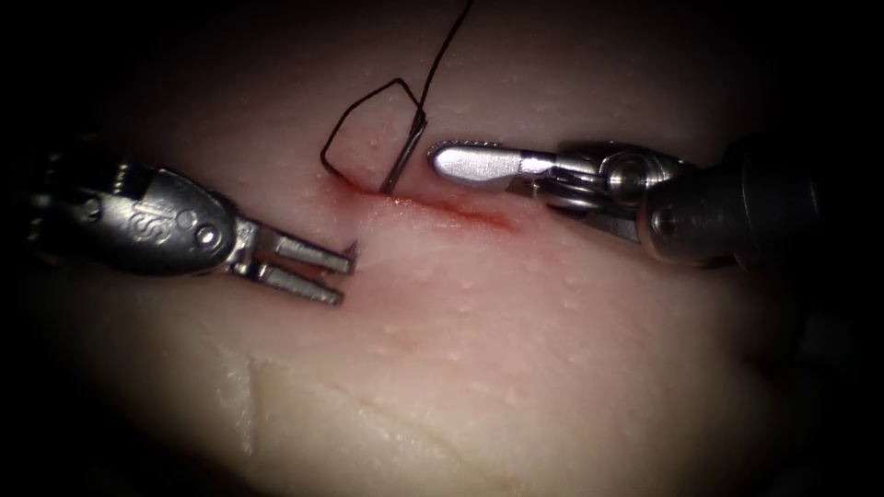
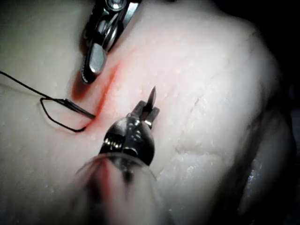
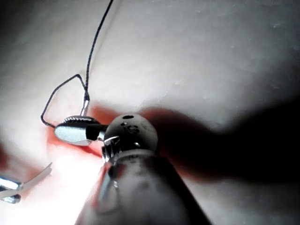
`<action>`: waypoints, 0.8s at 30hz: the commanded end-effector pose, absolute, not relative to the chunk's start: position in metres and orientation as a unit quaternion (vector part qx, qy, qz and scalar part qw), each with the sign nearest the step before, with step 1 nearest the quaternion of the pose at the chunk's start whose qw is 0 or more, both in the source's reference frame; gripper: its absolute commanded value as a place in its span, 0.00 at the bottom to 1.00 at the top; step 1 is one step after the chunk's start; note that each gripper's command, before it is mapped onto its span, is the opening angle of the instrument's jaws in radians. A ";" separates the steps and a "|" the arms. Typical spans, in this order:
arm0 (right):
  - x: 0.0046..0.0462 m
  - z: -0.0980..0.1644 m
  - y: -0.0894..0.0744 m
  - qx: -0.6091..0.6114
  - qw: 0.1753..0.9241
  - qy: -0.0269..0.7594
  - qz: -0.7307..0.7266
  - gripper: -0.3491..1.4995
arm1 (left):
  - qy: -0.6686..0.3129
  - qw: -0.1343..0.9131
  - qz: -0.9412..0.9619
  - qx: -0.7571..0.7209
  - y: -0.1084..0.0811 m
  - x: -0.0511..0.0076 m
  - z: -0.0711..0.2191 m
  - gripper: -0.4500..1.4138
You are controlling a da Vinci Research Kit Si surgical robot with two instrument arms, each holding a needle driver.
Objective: Wound Closure
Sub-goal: Left hand picks up needle and pulls the rest of the way through skin
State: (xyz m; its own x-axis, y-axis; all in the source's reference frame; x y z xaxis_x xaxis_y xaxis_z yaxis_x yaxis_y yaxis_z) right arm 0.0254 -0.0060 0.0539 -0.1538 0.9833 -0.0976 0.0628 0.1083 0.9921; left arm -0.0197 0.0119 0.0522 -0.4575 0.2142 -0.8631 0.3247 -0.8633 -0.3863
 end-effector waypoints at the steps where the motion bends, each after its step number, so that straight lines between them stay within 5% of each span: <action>1: 0.0260 0.054 -0.007 0.453 0.468 0.578 0.491 0.21 | 0.274 0.027 -0.809 0.519 0.011 -0.0202 0.052 0.00; 18: 0.0262 0.053 -0.007 0.381 0.562 0.597 0.427 0.30 | 0.334 -0.063 -0.770 0.540 0.013 -0.0199 0.050 0.00; 22: 0.0263 0.053 -0.007 0.372 0.574 0.599 0.417 0.43 | 0.353 -0.079 -0.761 0.539 0.013 -0.0199 0.050 0.00; 24: 0.0264 0.053 -0.007 0.365 0.582 0.602 0.407 0.59 | 0.371 -0.099 -0.748 0.541 0.014 -0.0199 0.049 0.00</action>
State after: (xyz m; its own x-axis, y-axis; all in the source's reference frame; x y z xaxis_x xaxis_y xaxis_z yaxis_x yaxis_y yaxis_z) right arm 0.0257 -0.0063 0.0522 -0.0603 0.9146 -0.3999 -0.0364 0.3983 0.9165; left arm -0.0193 0.0145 0.0485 -0.3940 0.5495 -0.7368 0.2524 -0.7061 -0.6616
